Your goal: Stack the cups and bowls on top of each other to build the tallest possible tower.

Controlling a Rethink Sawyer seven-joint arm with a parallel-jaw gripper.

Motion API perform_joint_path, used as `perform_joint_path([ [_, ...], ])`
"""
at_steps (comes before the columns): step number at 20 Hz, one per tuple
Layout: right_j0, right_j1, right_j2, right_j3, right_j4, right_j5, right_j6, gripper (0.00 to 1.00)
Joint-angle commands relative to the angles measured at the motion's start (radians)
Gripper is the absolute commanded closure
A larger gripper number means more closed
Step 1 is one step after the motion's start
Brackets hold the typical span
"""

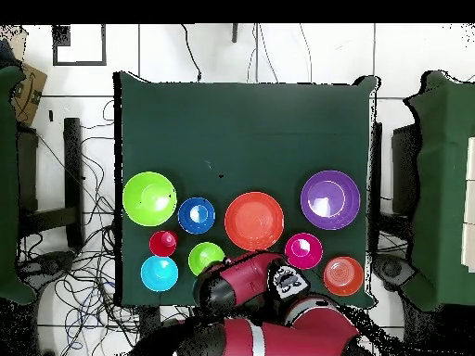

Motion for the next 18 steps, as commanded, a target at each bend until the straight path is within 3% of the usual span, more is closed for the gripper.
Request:
perform_joint_path([
  [1,0.023,0.032,0.023,-0.022,0.001,-0.037,0.126,0.00],
  [18,0.025,0.034,0.013,-0.020,0.008,-0.054,0.138,0.00],
])
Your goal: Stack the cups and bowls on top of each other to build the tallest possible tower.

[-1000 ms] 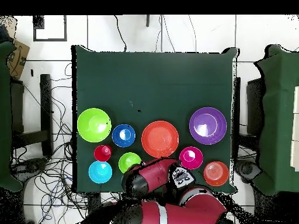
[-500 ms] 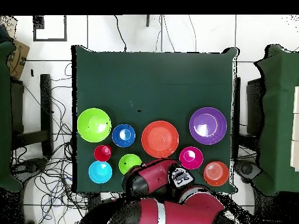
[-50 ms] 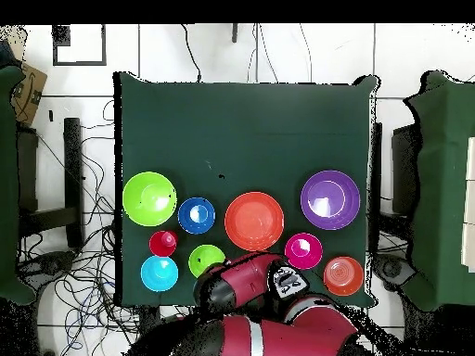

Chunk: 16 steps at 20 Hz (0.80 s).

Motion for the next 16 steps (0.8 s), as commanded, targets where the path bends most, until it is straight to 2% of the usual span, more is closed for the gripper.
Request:
perform_joint_path([
  [1,0.022,0.024,0.024,-0.020,0.008,-0.053,0.138,0.00],
  [6,0.022,0.015,0.024,-0.016,0.013,-0.064,0.146,0.00],
  [16,0.057,0.047,-0.004,-0.042,0.014,-0.066,0.145,0.00],
])
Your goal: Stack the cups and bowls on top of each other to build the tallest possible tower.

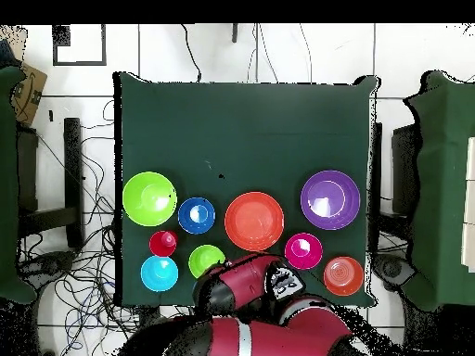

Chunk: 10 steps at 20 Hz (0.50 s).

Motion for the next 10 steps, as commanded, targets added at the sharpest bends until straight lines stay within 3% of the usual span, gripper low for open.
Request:
perform_joint_path([
  [1,0.038,0.054,0.016,-0.048,0.011,-0.053,0.145,0.00],
  [10,0.037,0.067,0.012,-0.051,0.008,-0.060,0.135,0.00],
])
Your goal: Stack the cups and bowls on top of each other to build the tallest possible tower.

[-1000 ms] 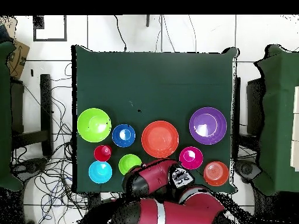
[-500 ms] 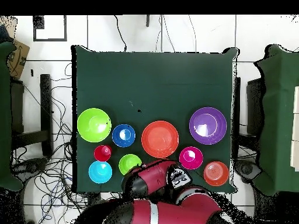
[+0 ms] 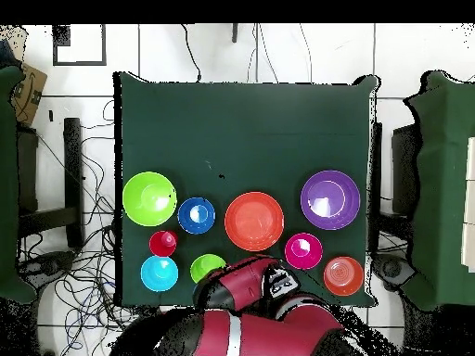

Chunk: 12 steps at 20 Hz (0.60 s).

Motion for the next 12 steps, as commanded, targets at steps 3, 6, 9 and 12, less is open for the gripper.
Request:
perform_joint_path([
  [3,0.016,0.036,0.039,-0.050,0.009,-0.056,0.133,0.00],
  [6,0.018,0.037,0.041,-0.053,0.014,-0.050,0.134,0.00],
  [9,0.021,0.041,0.037,-0.054,0.011,-0.056,0.134,0.00],
  [12,0.020,0.037,0.038,-0.052,0.014,-0.047,0.133,0.00],
])
